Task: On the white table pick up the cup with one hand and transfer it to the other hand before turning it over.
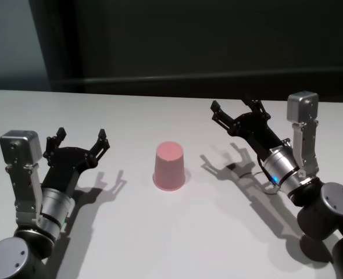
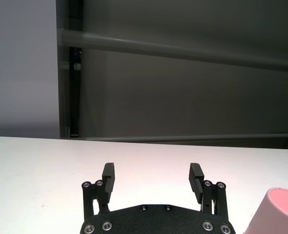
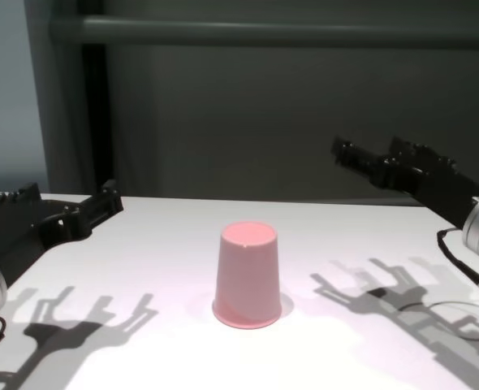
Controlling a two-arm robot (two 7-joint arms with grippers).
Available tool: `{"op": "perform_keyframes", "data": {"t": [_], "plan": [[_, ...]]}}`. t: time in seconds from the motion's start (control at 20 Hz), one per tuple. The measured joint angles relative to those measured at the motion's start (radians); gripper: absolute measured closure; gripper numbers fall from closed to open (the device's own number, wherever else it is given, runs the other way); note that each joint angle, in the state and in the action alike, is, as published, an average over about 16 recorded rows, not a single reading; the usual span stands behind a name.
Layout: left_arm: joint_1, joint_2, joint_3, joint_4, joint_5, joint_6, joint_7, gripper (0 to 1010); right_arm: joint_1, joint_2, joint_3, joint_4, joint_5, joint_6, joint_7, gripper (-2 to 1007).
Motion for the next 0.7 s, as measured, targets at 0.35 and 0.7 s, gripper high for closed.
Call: {"op": "perform_keyframes", "data": {"t": [0.35, 0.7], "plan": [[0.0, 0.0, 0.0, 0.0, 0.0, 0.0, 0.0, 7, -0.063, -0.008, 0.036, -0.051, -0.022, -0.033, -0.056, 5], [0.0, 0.0, 0.0, 0.0, 0.0, 0.0, 0.0, 7, -0.125, -0.017, 0.058, -0.1, -0.049, -0.056, -0.095, 5]]}}
